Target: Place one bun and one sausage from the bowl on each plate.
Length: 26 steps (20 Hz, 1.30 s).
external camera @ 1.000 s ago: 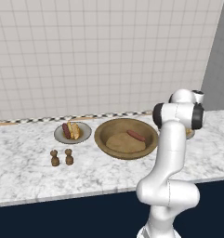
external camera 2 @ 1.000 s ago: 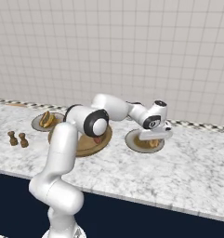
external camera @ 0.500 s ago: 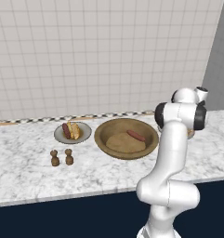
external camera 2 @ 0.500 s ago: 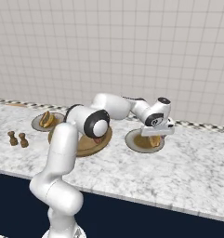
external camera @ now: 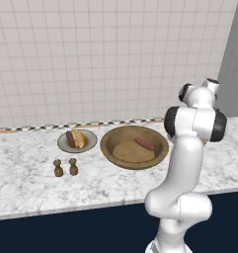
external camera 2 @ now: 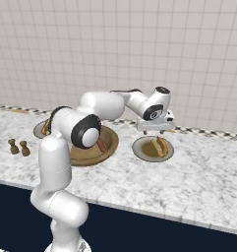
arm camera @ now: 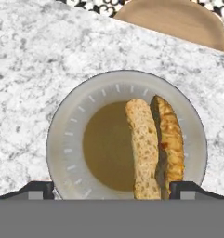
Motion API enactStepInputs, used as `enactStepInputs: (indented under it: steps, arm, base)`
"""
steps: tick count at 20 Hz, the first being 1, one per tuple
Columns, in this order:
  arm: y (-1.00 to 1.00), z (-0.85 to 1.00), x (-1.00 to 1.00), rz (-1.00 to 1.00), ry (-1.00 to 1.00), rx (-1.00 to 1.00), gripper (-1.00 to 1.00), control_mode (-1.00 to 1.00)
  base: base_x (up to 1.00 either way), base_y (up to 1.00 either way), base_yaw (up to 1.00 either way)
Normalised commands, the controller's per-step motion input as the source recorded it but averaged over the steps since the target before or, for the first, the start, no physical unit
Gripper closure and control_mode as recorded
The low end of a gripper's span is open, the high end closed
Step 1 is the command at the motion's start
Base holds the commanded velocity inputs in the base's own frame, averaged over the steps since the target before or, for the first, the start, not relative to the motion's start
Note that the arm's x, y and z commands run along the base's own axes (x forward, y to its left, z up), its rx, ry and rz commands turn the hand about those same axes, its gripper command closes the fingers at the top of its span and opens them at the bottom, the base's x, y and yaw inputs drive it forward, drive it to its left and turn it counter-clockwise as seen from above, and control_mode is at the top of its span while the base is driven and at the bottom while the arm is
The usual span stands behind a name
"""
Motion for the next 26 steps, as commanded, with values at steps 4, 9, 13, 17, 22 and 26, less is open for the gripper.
enactStepInputs:
  steps: [4, 9, 13, 17, 22, 26]
  arm:
    - [1.0, 0.64, -0.33, -0.01, 0.0, 0.0, -1.0, -1.0]
    - [1.0, 0.08, -0.37, 0.0, -0.03, 0.0, -1.0, -1.0]
    - [0.93, -0.02, -0.04, 0.0, 0.01, 0.0, -1.0, -1.0]
    - [0.82, 0.0, 0.0, 0.0, 0.03, 0.0, -1.0, -1.0]
    - [0.92, -0.03, 0.0, 0.0, 0.0, 0.0, -1.0, -1.0]
    - [0.41, -0.33, 0.0, 0.0, 0.02, 0.0, -1.0, -1.0]
  base:
    - [0.0, 0.0, 0.0]
    - [0.0, 0.0, 0.0]
    - [0.0, 0.0, 0.0]
    - [0.0, 0.0, 0.0]
    - [0.0, 0.0, 0.0]
    - [0.0, 0.0, 0.0]
